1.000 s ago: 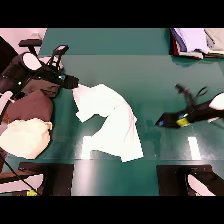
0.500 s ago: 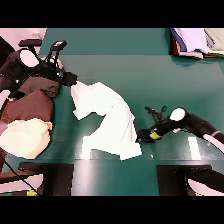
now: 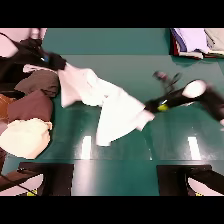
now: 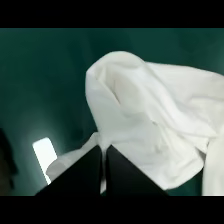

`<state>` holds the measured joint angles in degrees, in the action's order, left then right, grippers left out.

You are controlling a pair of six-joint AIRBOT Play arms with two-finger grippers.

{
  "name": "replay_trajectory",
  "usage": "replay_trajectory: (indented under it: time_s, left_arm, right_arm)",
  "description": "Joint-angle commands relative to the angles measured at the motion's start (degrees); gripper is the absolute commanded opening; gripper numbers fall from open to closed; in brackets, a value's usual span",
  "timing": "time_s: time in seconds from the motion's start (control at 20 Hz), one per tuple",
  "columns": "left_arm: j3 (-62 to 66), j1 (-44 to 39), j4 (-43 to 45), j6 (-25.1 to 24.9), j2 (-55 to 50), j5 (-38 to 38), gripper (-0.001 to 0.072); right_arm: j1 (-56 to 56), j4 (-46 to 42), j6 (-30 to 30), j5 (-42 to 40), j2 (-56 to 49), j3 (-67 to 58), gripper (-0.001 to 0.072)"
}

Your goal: Fold the shirts.

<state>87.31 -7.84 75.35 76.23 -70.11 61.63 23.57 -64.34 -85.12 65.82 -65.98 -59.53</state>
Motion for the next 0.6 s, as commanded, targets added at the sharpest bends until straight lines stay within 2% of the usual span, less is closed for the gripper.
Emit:
replay_trajectory:
  time_s: [0.0, 0.3, 0.55]
  left_arm:
    - [8.3, 0.0, 3.8, 0.3, 7.5, -0.3, 0.0022]
    - [19.4, 0.0, 3.0, 0.3, 21.9, -0.3, 0.0022]
    - [21.9, 0.0, 2.2, 0.3, 29.7, -0.2, 0.0021]
  right_arm:
    - [-10.6, -8.9, -1.2, 5.5, 9.6, -12.7, 0.0014]
    - [-22.6, -8.8, -1.2, 9.9, 20.9, -30.7, 0.0014]
    - [-27.3, -8.9, -1.2, 15.8, 21.8, -43.2, 0.0013]
